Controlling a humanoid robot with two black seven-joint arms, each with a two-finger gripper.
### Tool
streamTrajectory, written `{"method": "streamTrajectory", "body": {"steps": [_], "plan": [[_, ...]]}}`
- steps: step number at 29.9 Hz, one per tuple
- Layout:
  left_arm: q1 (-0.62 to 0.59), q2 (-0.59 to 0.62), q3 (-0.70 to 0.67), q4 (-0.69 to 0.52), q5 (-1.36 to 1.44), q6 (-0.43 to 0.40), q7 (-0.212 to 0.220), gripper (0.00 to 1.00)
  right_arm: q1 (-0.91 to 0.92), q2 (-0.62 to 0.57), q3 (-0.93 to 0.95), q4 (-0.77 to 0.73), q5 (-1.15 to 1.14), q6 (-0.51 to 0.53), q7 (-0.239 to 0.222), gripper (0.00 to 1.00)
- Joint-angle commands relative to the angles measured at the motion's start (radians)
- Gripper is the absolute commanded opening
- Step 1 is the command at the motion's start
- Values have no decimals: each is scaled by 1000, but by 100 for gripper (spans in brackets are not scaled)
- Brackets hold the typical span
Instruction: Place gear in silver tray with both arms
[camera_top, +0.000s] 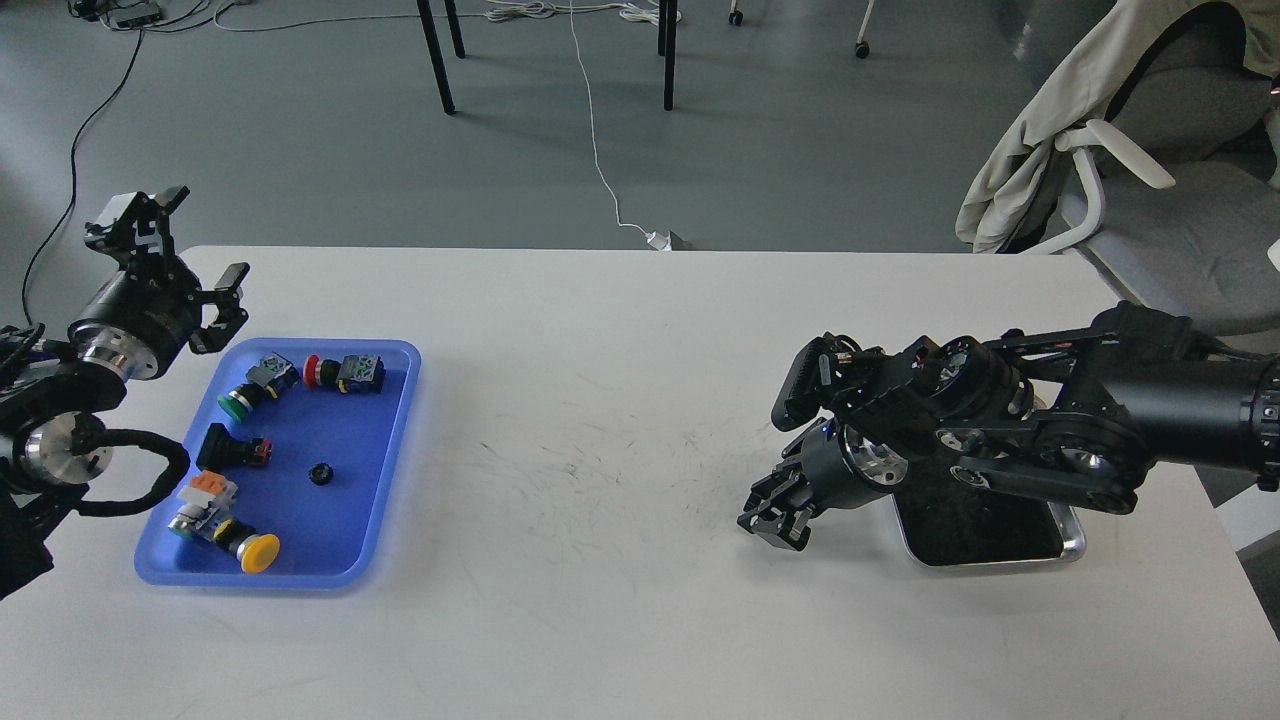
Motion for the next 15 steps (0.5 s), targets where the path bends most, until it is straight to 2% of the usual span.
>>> {"method": "streamTrajectory", "body": {"steps": [1, 11, 13, 15], "plan": [[0, 0, 0, 0, 0, -1, -2, 99, -3, 2, 0, -8, -7, 0, 5, 35], [12, 5, 0, 0, 0, -1, -14, 99, 0, 2, 0, -10, -15, 0, 20, 29], [12, 5, 0, 0, 0, -1, -15, 99, 0, 3, 0, -14, -19, 0, 22, 20], [18, 5, -2, 0, 0, -1, -15, 99, 2, 3, 0, -18, -28, 1, 31, 18]]}}
